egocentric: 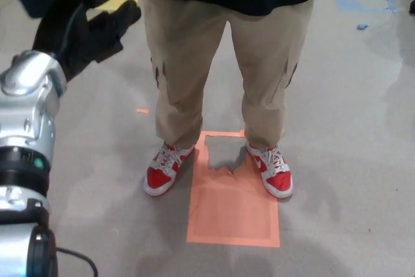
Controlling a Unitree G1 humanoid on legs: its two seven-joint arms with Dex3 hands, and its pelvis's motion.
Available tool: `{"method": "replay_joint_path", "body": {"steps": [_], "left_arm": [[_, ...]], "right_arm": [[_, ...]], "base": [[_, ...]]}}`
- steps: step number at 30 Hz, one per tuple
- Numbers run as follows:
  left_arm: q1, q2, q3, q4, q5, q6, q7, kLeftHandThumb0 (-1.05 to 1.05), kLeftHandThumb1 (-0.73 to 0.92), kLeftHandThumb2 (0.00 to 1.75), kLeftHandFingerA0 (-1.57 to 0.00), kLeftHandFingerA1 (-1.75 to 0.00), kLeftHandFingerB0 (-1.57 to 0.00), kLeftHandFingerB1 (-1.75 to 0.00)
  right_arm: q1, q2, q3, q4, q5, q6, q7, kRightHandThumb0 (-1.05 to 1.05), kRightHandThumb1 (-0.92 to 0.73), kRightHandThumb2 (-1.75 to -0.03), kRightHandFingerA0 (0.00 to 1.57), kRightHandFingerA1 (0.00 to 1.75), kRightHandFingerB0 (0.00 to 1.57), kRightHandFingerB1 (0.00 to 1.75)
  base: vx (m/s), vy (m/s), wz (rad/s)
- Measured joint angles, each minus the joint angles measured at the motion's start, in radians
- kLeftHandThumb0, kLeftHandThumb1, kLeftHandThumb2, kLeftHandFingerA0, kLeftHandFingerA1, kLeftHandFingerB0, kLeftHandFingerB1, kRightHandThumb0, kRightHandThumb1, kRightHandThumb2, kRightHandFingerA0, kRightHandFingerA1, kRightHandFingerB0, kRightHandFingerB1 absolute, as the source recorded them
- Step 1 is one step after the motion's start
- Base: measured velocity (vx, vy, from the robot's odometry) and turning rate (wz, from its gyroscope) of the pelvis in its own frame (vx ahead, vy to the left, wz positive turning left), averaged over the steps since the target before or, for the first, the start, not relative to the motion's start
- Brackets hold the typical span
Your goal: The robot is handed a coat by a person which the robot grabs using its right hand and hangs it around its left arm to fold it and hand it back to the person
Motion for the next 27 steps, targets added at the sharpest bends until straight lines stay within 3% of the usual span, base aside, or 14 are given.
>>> {"method": "replay_joint_path", "body": {"steps": [8, 10, 12, 13, 14, 15, 16, 19, 20, 23, 24, 25, 26, 27], "left_arm": [[0.191, -0.004, 0.023, -0.134, -0.038, 0.004, -0.013, -0.62, 0.79, 0.63, -0.24, -0.32, -0.17, -0.3], [0.262, -0.004, 0.029, -0.174, -0.05, 0.004, -0.023, -0.63, 0.79, 0.63, -0.24, -0.33, -0.17, -0.3], [0.332, -0.003, 0.035, -0.215, -0.059, 0.004, -0.029, -0.62, 0.8, 0.63, -0.23, -0.33, -0.16, -0.3], [0.37, -0.003, 0.039, -0.233, -0.063, 0.004, -0.032, -0.59, 0.79, 0.64, -0.23, -0.35, -0.15, -0.31], [0.386, -0.003, 0.041, -0.24, -0.065, 0.005, -0.033, -0.33, 0.6, 1.1, -0.01, -0.48, -0.01, -0.48], [0.428, 0.0, 0.052, -0.252, -0.071, 0.005, -0.034, -0.33, 0.6, 1.1, -0.01, -0.48, -0.01, -0.48], [0.464, 0.005, 0.063, -0.249, -0.077, 0.005, -0.036, -0.58, 0.82, 0.65, -0.22, -0.34, -0.14, -0.3], [0.526, 0.024, 0.08, -0.197, -0.082, 0.004, -0.041, -0.58, 0.85, 0.65, -0.23, -0.35, -0.17, -0.32], [0.536, 0.033, 0.082, -0.169, -0.082, 0.0, -0.042, -0.3, 0.58, 1.1, -0.07, -0.51, -0.07, -0.5], [0.562, 0.063, 0.085, -0.048, -0.076, -0.029, -0.041, -0.3, 0.59, 1.1, -0.07, -0.51, -0.07, -0.5], [0.569, 0.069, 0.085, -0.008, -0.074, -0.038, -0.041, -0.55, 0.86, 0.68, -0.19, -0.34, -0.21, -0.34], [0.576, 0.077, 0.084, 0.032, -0.069, -0.047, -0.041, -0.3, 0.59, 1.1, -0.08, -0.51, -0.07, -0.49], [0.581, 0.085, 0.081, 0.069, -0.065, -0.056, -0.041, -0.61, 0.84, 0.65, -0.25, -0.35, -0.23, -0.32], [0.582, 0.089, 0.079, 0.091, -0.062, -0.063, -0.04, -0.61, 0.84, 0.65, -0.25, -0.35, -0.23, -0.32]], "right_arm": [[-0.001, 0.004, -0.021, 0.001, 0.004, -0.005, -0.028, -0.46, -0.8, -0.64, 0.31, 0.31, 0.38, 0.34], [-0.001, 0.004, -0.028, 0.001, 0.003, -0.006, -0.034, -0.49, -0.64, -0.95, 0.22, 0.45, 0.35, 0.51], [0.0, 0.004, -0.032, 0.0, 0.004, -0.008, -0.04, -0.44, -0.8, -0.64, 0.32, 0.32, 0.38, 0.34], [0.0, 0.004, -0.034, 0.001, 0.003, -0.009, -0.043, -0.51, -0.64, -0.94, 0.23, 0.45, 0.35, 0.5], [0.0, 0.004, -0.035, 0.001, 0.003, -0.009, -0.045, -0.5, -0.64, -0.94, 0.23, 0.45, 0.36, 0.51], [0.0, 0.006, -0.037, 0.0, 0.003, -0.012, -0.05, -0.5, -0.63, -0.94, 0.22, 0.45, 0.35, 0.5], [0.001, 0.007, -0.041, 0.001, 0.004, -0.015, -0.055, -0.51, -0.63, -0.94, 0.21, 0.45, 0.35, 0.51], [0.006, 0.008, -0.051, 0.001, 0.006, -0.021, -0.064, -0.48, -0.63, -0.92, 0.23, 0.45, 0.34, 0.5], [0.007, 0.008, -0.054, 0.001, 0.007, -0.023, -0.067, -0.47, -0.63, -0.92, 0.23, 0.45, 0.36, 0.5], [0.01, 0.011, -0.061, 0.002, 0.008, -0.024, -0.076, -0.48, -0.64, -0.92, 0.25, 0.45, 0.36, 0.5], [0.012, 0.011, -0.061, 0.002, 0.008, -0.025, -0.079, -0.48, -0.64, -0.92, 0.25, 0.46, 0.36, 0.5], [0.013, 0.012, -0.061, 0.002, 0.007, -0.026, -0.083, -0.47, -0.63, -0.9, 0.25, 0.45, 0.35, 0.5], [0.015, 0.013, -0.063, 0.002, 0.008, -0.027, -0.086, -0.48, -0.63, -0.91, 0.23, 0.45, 0.33, 0.49], [0.016, 0.014, -0.064, 0.003, 0.008, -0.027, -0.088, -0.48, -0.63, -0.91, 0.23, 0.45, 0.33, 0.49]], "base": [[0.0, 0.0, 0.0], [0.0, 0.0, 0.0], [0.0, 0.0, 0.0], [0.0, 0.0, 0.0], [0.0, 0.0, 0.0], [0.0, 0.0, 0.0], [0.0, 0.0, 0.0], [0.0, 0.0, 0.0], [0.0, 0.0, 0.0], [0.0, 0.0, 0.0], [0.0, 0.0, 0.0], [0.0, 0.0, 0.0], [0.0, 0.0, 0.0], [0.0, 0.0, 0.0]]}}
